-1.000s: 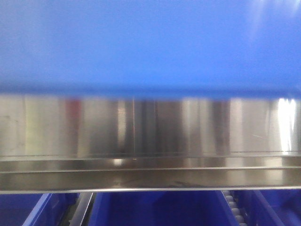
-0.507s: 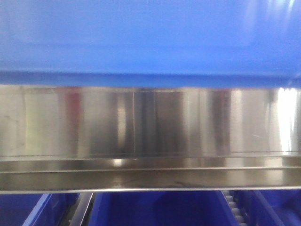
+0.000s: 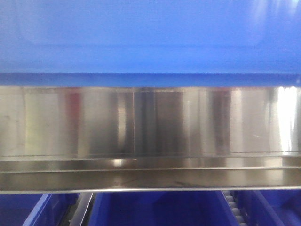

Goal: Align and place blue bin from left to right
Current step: 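Lift the blue bin with both grippers and pull it off the shelf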

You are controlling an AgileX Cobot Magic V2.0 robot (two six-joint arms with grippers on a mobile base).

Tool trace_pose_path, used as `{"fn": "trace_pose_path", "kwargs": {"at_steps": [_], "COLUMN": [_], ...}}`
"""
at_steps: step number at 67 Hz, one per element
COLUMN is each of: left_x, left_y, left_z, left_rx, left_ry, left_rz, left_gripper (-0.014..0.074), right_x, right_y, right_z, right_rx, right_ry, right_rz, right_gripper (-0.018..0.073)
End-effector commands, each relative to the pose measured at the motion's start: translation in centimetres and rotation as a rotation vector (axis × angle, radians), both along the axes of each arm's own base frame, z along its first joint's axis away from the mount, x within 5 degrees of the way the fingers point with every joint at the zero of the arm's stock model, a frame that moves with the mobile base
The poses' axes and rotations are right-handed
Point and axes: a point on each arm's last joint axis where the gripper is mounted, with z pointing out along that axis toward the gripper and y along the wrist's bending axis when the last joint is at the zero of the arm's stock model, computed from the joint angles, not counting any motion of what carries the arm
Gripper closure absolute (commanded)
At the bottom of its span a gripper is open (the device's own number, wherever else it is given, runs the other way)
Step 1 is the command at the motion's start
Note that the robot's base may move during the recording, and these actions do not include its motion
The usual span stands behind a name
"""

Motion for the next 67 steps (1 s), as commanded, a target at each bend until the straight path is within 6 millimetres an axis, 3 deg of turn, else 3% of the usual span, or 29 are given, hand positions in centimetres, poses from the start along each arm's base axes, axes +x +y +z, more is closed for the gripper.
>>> {"fn": "trace_pose_path", "kwargs": {"at_steps": [1, 67], "left_x": [-0.37, -0.34], "left_y": [-0.60, -0.54], "left_z": [1.32, 1.37], "left_rx": [-0.064, -0.058], "left_ry": [-0.082, -0.088], "left_rz": [-0.071, -0.068], "left_gripper": [0.0707, 0.0707], "right_x": [-0.10, 0.02], "right_y": [0.10, 0.48], "right_z": [1.45, 1.79], "right_rx": [0.044, 0.060], "right_ry": [-0.095, -0.138], "right_rz": [0.053, 0.095], "right_gripper": [0.0640, 0.0640]}}
